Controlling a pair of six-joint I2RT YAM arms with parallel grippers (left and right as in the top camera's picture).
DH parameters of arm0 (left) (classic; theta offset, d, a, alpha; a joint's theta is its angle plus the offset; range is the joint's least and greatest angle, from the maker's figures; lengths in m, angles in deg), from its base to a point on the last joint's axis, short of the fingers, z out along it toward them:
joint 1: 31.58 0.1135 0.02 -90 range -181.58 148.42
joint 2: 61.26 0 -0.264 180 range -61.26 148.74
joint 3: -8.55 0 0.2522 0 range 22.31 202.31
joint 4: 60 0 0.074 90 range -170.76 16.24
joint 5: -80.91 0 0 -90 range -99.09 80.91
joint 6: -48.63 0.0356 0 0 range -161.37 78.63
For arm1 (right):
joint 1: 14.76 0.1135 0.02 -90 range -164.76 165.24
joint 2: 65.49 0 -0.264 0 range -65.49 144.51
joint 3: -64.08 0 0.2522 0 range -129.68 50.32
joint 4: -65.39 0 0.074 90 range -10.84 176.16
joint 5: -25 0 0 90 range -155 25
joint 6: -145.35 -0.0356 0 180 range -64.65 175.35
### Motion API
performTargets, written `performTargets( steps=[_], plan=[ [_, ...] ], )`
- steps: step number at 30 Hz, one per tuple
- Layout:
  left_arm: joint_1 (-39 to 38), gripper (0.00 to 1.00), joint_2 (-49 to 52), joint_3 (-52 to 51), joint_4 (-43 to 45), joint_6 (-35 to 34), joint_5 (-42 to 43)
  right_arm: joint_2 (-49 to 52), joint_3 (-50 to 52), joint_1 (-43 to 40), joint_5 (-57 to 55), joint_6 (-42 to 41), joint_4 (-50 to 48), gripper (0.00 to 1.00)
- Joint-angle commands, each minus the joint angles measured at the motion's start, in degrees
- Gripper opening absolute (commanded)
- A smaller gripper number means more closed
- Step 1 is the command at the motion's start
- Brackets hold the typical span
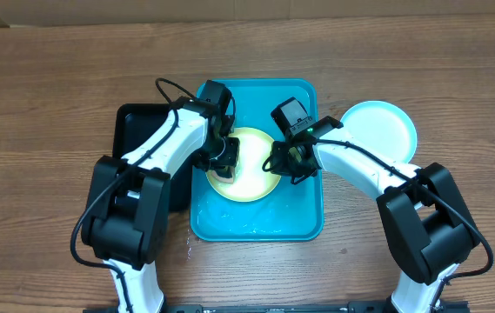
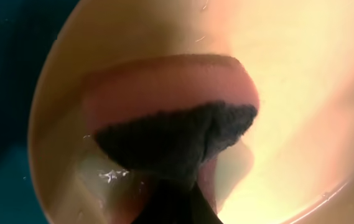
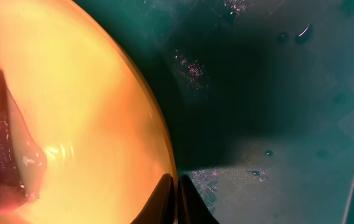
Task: Clean dirty plates on tray and stack at the side
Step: 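Scrub the yellow plate with the sponge in the left gripper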
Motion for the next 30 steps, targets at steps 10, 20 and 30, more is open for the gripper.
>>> performTargets(
  steps=[10,20,30],
  plan=[
    [2.9,0.04,3.2,3.4,-1.2,2.6,21.8,0.5,-0.6,0.3,-0.1,0.0,-0.2,0.04],
    [6.8,0.04,1.7,12.7,-7.3,4.0,25.1,0.5,-0.6,0.3,-0.1,0.1,-0.1,0.04],
    [4.3,0.04,1.4,11.8,-10.4,1.7,6.1,0.5,-0.6,0.3,-0.1,0.1,-0.1,0.04]
  ],
)
